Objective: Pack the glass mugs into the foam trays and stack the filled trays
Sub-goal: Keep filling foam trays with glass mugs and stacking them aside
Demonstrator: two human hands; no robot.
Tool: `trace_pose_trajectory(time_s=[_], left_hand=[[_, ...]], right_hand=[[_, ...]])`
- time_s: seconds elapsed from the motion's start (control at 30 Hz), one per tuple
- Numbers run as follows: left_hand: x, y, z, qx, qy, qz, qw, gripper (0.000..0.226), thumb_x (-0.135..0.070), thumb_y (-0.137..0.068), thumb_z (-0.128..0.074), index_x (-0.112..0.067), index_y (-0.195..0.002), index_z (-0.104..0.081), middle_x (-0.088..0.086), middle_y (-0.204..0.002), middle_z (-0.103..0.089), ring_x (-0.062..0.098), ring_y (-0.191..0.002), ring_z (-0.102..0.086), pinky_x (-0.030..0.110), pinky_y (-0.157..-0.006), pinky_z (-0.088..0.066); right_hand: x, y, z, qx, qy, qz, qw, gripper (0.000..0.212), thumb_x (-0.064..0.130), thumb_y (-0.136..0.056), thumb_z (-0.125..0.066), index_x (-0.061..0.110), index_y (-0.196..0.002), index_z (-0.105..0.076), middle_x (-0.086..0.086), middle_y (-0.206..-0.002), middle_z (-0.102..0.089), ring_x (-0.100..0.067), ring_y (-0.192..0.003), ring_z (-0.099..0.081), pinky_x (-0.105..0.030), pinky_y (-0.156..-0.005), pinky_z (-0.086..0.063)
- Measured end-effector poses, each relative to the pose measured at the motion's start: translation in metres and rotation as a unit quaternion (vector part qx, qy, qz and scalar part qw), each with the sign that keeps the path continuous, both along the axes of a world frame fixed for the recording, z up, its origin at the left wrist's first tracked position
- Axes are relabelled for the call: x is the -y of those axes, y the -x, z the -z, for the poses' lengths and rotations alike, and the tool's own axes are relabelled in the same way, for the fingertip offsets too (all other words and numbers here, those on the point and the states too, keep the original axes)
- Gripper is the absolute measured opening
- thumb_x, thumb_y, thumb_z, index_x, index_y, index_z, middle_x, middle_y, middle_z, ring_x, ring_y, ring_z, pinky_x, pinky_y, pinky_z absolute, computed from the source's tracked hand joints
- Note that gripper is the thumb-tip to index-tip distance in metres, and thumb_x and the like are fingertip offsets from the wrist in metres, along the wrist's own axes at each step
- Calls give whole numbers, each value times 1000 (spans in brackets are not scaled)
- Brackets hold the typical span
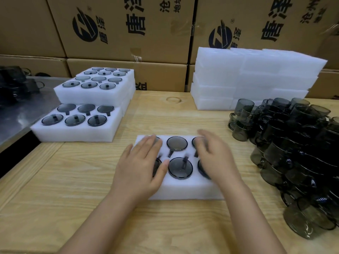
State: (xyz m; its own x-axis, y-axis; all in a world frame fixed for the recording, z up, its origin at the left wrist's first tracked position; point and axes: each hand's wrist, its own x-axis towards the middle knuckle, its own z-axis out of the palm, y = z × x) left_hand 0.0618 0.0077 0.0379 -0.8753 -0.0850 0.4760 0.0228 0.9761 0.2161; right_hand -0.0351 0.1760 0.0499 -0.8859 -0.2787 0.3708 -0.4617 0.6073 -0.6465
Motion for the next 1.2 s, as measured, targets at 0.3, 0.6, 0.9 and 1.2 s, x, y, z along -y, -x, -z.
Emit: trace_pose_trajectory(time_s=[0.3,0.6,0.9,1.2], left_hand=[[21,13,15,41,-110,-243,963,65,-61,-88,-18,-8,-93,-55,16,-94,-67,37,-85,-59,39,-68,-38],[38,15,18,-160,-363,-180,900,43,-51,-84,-36,-21,-54,-41,-3,-50,-43,18,-55,-41,36,-55,-31],[77,15,4,-361,-488,-153,780,28,-27,-90,-46,-13,-104,-65,-11,-92,-64,-18,-78,-54,3,-72,-39],[226,33,-25,-435,-500,-255,704,20,-48,-71,-43,-34,-79,-54,0,-98,-60,17,-92,-58,38,-90,-50]], right_hand=[[-19,20,21,314,210,44,925,41,50,-90,-49,17,-87,-73,-4,-91,-74,-26,-91,-67,-42,-88,-52],[2,16,25,377,480,-107,785,29,19,-87,-48,30,-100,-71,-4,-94,-71,-21,-79,-67,-36,-75,-52],[61,10,6,404,579,-185,683,29,16,-89,-50,19,-115,-63,-11,-105,-69,-28,-88,-66,-44,-83,-52],[225,34,-24,354,451,-223,789,53,33,-98,-44,15,-145,-30,-12,-145,-41,-29,-131,-43,-47,-110,-33]])
